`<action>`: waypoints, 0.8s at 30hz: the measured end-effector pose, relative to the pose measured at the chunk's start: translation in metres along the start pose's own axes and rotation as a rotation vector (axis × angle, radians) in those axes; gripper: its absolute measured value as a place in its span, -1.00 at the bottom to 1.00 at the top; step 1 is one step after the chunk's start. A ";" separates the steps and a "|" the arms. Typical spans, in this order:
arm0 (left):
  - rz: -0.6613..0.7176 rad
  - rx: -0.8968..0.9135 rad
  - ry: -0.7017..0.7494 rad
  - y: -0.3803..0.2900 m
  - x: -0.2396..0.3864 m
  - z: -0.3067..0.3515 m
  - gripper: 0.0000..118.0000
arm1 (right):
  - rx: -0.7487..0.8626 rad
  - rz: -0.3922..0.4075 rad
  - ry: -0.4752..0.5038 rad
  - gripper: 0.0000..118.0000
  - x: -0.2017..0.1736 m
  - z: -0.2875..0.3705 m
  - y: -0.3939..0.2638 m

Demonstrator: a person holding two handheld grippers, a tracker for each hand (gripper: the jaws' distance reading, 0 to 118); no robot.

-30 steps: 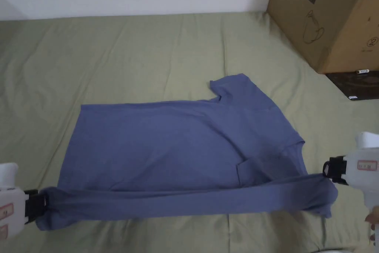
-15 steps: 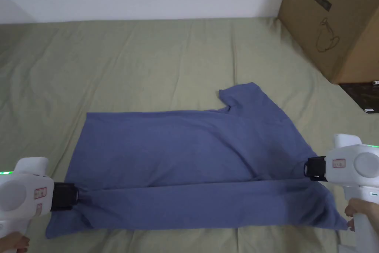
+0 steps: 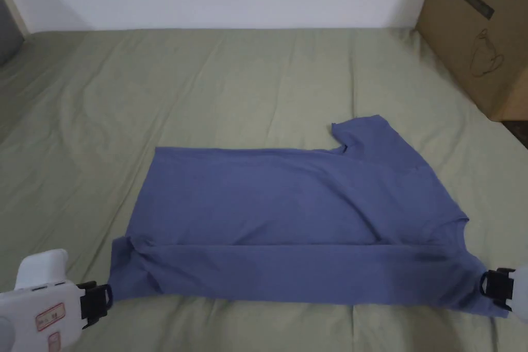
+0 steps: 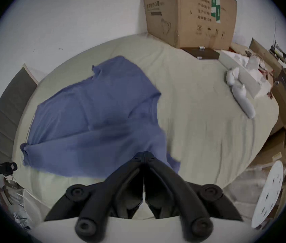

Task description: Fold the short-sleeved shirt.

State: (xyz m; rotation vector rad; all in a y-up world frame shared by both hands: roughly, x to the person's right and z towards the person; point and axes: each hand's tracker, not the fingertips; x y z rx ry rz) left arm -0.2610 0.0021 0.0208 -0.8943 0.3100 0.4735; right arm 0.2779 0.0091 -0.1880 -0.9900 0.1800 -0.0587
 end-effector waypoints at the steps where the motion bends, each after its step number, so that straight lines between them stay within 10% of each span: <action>1: 0.002 0.015 0.011 0.000 0.000 -0.003 -0.99 | -0.011 0.003 -0.002 -1.00 0.000 -0.001 -0.004; 3: -0.012 0.018 0.027 0.010 -0.002 -0.011 -0.51 | -0.016 -0.002 -0.008 -1.00 0.001 -0.001 -0.008; 4: -0.014 0.018 0.033 0.015 -0.005 -0.020 0.27 | -0.013 -0.008 0.004 -1.00 0.003 0.001 -0.010; 6: -0.001 -0.004 0.052 0.021 -0.008 -0.036 0.84 | -0.011 -0.020 0.008 -1.00 0.004 0.002 -0.010; 9: 0.048 -0.075 0.030 0.026 -0.013 -0.064 0.49 | -0.004 -0.029 0.003 -1.00 0.007 0.005 -0.010; 11: 0.028 -0.138 0.084 0.022 -0.013 -0.080 -0.64 | 0.000 -0.040 0.004 -1.00 0.010 0.006 -0.011; 13: 0.010 -0.098 0.062 0.022 -0.013 -0.078 -0.84 | 0.000 -0.050 0.001 -1.00 0.013 0.008 -0.013; 18: -0.035 -0.093 0.071 0.026 0.000 -0.066 -0.86 | -0.004 -0.070 0.008 -0.95 0.020 0.007 -0.013; 21: -0.066 -0.088 0.077 0.026 0.010 -0.053 -0.86 | 0.012 -0.064 -0.018 -0.10 0.021 0.005 -0.007; 24: -0.061 -0.083 0.068 0.028 0.012 -0.046 -0.86 | 0.012 -0.079 -0.008 -0.10 0.025 -0.017 -0.002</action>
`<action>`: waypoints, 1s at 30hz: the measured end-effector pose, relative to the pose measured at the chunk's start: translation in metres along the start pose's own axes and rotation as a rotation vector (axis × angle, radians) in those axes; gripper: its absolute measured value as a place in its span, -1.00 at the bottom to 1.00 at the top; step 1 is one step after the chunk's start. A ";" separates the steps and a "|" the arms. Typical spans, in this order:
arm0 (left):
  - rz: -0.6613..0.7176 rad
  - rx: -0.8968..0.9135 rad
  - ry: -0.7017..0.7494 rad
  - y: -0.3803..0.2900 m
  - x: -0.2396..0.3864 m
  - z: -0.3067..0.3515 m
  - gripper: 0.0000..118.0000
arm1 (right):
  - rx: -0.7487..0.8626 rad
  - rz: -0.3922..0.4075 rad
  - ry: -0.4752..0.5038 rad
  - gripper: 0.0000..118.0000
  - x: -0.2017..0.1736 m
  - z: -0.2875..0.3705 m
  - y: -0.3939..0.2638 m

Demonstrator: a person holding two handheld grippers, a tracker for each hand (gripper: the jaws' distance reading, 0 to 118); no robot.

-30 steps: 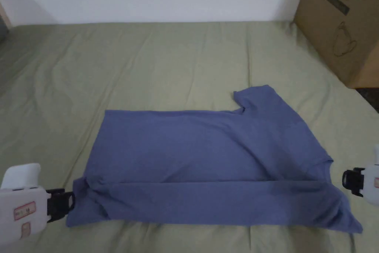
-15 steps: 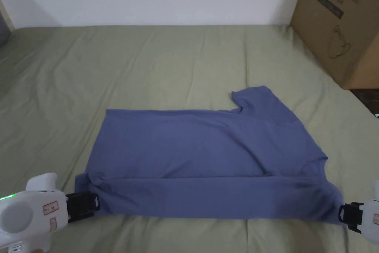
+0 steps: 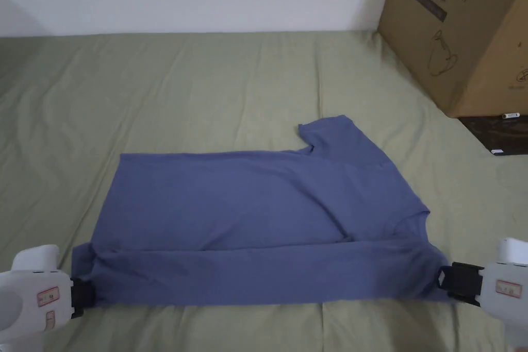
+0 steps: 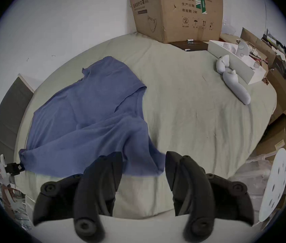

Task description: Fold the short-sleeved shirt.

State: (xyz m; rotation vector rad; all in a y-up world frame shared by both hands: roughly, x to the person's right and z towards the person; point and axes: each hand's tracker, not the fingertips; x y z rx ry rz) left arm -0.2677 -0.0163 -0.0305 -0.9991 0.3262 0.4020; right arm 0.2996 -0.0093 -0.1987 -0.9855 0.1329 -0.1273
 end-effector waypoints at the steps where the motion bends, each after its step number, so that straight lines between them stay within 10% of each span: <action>1: 0.001 0.000 -0.003 0.000 0.000 0.001 -0.86 | -0.021 -0.006 -0.006 -0.10 0.000 -0.014 -0.001; 4: -0.003 -0.006 -0.004 -0.002 0.005 0.004 -0.86 | -0.151 -0.018 -0.003 -0.13 -0.003 -0.050 -0.013; 8: -0.026 -0.019 0.005 -0.003 0.010 0.009 -0.86 | -0.113 0.063 -0.043 -0.93 -0.018 -0.042 -0.004; 10: -0.043 -0.017 0.000 -0.001 0.012 0.016 -0.86 | -0.105 0.156 -0.080 -0.93 -0.018 -0.037 0.002; 28: -0.116 -0.134 0.040 -0.075 -0.021 0.047 -0.87 | -0.211 0.086 -0.026 -0.93 0.016 0.009 -0.046; 30: -0.134 -0.108 0.080 -0.080 -0.018 0.039 -0.86 | -0.206 0.081 -0.023 -0.71 0.016 0.003 -0.054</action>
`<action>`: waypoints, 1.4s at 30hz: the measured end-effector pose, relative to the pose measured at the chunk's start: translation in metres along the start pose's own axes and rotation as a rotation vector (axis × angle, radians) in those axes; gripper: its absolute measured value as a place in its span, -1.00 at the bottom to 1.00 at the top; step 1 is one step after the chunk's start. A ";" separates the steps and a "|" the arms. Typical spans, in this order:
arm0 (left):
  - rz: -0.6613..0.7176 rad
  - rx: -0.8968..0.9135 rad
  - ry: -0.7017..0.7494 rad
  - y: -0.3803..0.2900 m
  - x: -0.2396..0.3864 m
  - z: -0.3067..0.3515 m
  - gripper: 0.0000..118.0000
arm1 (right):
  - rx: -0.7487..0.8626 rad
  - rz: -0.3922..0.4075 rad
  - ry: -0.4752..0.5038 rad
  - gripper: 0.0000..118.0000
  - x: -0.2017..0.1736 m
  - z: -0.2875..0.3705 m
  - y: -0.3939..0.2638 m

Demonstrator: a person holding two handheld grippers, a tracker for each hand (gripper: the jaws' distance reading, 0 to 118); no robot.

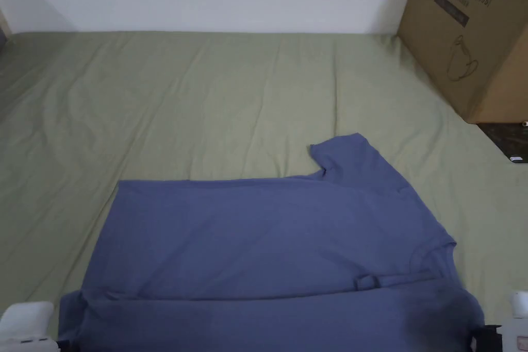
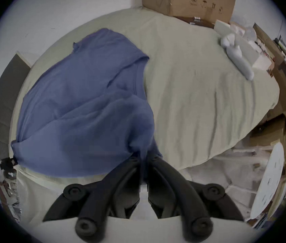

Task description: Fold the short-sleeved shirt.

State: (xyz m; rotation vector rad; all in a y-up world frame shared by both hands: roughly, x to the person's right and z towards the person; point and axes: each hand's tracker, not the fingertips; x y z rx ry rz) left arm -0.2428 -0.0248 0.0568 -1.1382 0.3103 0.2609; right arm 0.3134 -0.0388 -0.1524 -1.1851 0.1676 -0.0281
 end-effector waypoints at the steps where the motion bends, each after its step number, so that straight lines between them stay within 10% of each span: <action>1: 0.010 0.009 -0.005 0.002 0.001 -0.001 -0.86 | 0.007 0.002 -0.002 -0.71 -0.003 0.002 0.000; 3: 0.024 0.011 -0.007 0.011 0.002 0.003 -0.77 | 0.004 0.043 -0.051 -0.38 -0.008 0.006 0.003; 4: 0.015 0.005 0.017 0.016 0.003 0.007 -0.39 | 0.017 0.060 -0.061 -0.10 -0.009 0.012 0.007; 7: 0.000 0.082 0.039 0.032 0.002 0.029 0.58 | 0.077 0.096 -0.079 -0.07 -0.016 0.033 0.023; 10: 0.040 0.205 0.004 0.055 0.005 0.045 0.58 | 0.152 0.131 -0.055 -0.07 -0.027 0.047 0.052; 12: 0.052 0.261 -0.077 0.072 0.007 0.045 0.51 | 0.166 0.139 -0.018 -0.07 -0.036 0.044 0.076; 14: 0.067 0.244 -0.115 0.091 0.013 0.036 -0.38 | 0.185 0.155 0.024 -0.38 -0.050 0.034 0.099; 15: 0.063 0.248 -0.103 0.098 0.018 0.027 -1.00 | 0.182 0.168 0.023 -0.87 -0.057 0.024 0.109; 25: 0.044 0.180 -0.067 0.159 0.049 -0.033 -1.00 | 0.137 0.189 0.017 -1.00 -0.097 -0.057 0.211; 26: 0.049 0.180 -0.063 0.166 0.049 -0.035 -1.00 | 0.155 0.199 0.008 -0.78 -0.098 -0.063 0.228; 28: 0.055 0.178 -0.066 0.175 0.049 -0.040 -1.00 | 0.142 0.195 0.007 0.31 -0.101 -0.074 0.262; 29: 0.057 0.173 -0.070 0.182 0.047 -0.042 -1.00 | 0.130 0.195 0.017 0.42 -0.101 -0.083 0.278; 39: 0.127 0.125 -0.065 0.192 0.030 -0.072 -1.00 | 0.000 0.217 -0.037 0.39 -0.094 -0.165 0.314; 42: 0.149 0.114 -0.071 0.190 0.024 -0.074 -1.00 | 0.015 0.203 -0.026 -0.15 -0.100 -0.151 0.316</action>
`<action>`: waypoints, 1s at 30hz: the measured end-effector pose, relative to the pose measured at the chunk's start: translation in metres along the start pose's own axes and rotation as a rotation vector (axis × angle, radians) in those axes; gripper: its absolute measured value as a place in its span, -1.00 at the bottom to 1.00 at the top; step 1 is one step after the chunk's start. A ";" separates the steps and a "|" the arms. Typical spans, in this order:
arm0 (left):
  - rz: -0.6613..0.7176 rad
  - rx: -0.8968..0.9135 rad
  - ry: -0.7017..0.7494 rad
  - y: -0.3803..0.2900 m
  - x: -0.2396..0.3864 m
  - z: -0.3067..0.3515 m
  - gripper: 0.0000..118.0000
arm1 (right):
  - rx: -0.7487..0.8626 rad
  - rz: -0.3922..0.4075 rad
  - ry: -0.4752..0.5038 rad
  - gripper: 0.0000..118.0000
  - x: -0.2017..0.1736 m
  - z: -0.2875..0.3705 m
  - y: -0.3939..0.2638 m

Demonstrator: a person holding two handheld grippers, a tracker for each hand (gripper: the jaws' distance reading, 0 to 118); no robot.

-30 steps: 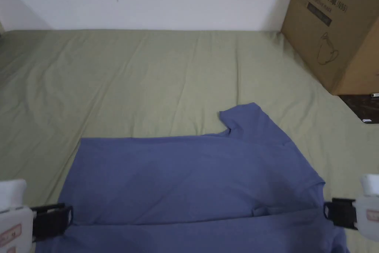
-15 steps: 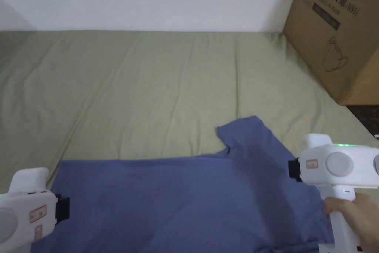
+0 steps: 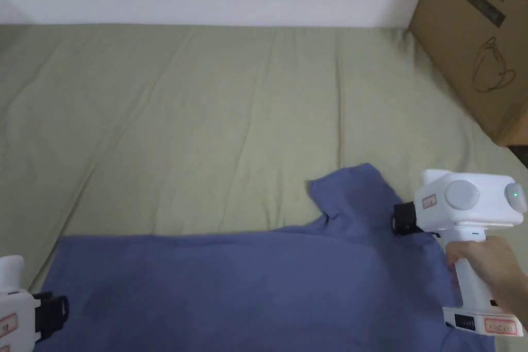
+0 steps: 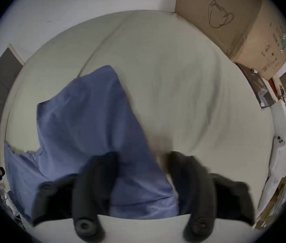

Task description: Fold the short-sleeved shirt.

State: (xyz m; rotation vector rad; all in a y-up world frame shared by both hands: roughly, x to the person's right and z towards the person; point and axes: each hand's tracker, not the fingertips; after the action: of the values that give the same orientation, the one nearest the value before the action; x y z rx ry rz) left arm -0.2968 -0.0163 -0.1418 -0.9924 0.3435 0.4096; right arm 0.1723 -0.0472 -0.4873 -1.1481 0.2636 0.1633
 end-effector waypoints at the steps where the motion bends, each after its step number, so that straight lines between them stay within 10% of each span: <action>1: -0.001 0.001 0.003 0.000 -0.001 0.000 -1.00 | 0.005 0.024 0.001 -0.84 -0.003 0.004 0.000; 8: -0.014 0.028 0.015 0.018 -0.008 0.002 -0.88 | 0.007 0.010 0.024 -1.00 -0.013 0.016 0.006; 11: -0.043 0.037 0.037 0.049 -0.006 -0.007 0.75 | 0.000 0.001 0.024 -1.00 -0.008 0.016 0.006; 12: -0.056 0.023 0.053 0.061 -0.006 -0.015 0.96 | -0.001 0.004 0.023 -1.00 -0.009 0.015 0.005; 21: -0.040 -0.152 0.088 0.109 -0.011 -0.092 0.77 | -0.018 0.017 0.030 -1.00 -0.010 0.008 0.000; 30: -0.017 -0.137 0.042 0.107 -0.009 -0.066 -0.97 | -0.006 0.008 0.051 -1.00 -0.009 0.027 -0.001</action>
State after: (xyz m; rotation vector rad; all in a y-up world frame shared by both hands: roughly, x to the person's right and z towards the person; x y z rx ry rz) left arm -0.3619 -0.0227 -0.2492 -1.1384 0.3484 0.4017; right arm 0.1670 -0.0232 -0.4733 -1.1582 0.3128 0.1423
